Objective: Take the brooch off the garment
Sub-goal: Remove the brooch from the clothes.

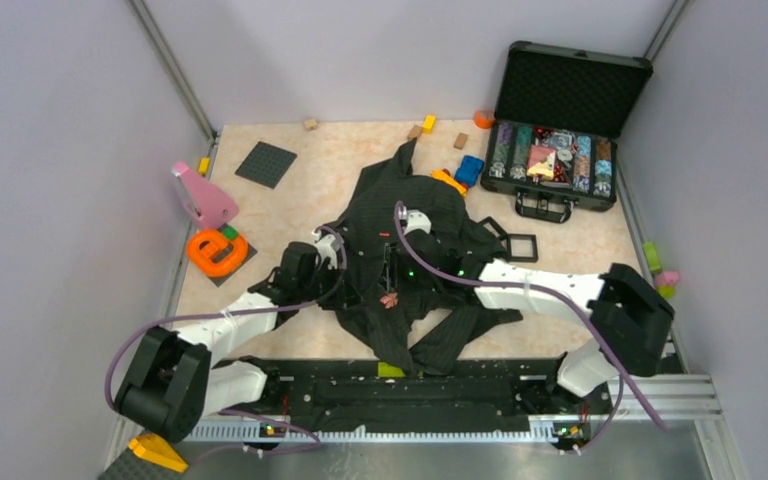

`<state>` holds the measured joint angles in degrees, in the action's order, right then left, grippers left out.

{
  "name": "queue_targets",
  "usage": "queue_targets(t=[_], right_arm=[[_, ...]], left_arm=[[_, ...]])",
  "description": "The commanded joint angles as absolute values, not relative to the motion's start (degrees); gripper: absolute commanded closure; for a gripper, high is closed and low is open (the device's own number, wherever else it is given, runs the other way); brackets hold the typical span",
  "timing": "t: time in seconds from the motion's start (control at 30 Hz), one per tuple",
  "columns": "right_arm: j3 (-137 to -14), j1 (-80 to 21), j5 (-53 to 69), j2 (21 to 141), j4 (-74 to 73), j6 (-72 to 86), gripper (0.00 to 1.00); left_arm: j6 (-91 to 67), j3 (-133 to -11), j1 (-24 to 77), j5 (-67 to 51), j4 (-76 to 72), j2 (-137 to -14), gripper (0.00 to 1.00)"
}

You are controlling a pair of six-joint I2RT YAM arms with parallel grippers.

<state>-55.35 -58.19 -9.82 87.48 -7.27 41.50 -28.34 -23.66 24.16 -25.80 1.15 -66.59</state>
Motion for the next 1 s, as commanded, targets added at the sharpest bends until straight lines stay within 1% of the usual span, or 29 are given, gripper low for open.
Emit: queue_targets(t=[0.0, 0.1, 0.17, 0.4, 0.6, 0.73, 0.8, 0.9, 0.97], right_arm=[[-57.13, -55.52, -5.05, 92.6, -5.32, 42.2, 0.57], [-56.65, -55.46, -4.3, 94.29, -5.97, 43.49, 0.47], [-55.94, -55.46, -4.81, 94.56, -6.79, 43.9, 0.43], [-52.59, -54.23, -0.26, 95.53, -3.37, 45.37, 0.43], [-48.47, -53.84, 3.52, 96.69, 0.19, 47.85, 0.44], [-46.14, -52.88, 9.91, 98.49, 8.23, 49.94, 0.48], [-44.74, -52.73, 11.24, 98.62, 12.67, 51.59, 0.53], [-44.52, -52.45, 12.5, 98.53, 15.61, 52.65, 0.58], [-44.81, -52.33, 13.15, 98.66, 15.97, 52.89, 0.65]], left_arm=[[-27.91, -22.95, 24.35, -24.61, 2.32, -64.05, 0.83], [-27.37, -22.95, 24.34, -25.02, 2.43, -64.02, 0.82], [-26.96, -23.13, 24.35, -24.34, 3.11, -63.94, 0.8], [-26.51, -24.57, 24.41, -24.13, 5.36, -66.11, 0.78], [-27.08, -25.46, 25.82, -24.44, 6.15, -70.1, 0.82], [-28.45, -25.32, 26.75, -23.21, 5.98, -71.22, 0.83], [-28.48, -25.31, 27.13, -23.36, 5.9, -72.06, 0.84], [-28.68, -25.54, 28.09, -23.74, 5.27, -73.43, 0.84], [-29.05, -25.74, 28.64, -23.99, 4.4, -74.48, 0.84]])
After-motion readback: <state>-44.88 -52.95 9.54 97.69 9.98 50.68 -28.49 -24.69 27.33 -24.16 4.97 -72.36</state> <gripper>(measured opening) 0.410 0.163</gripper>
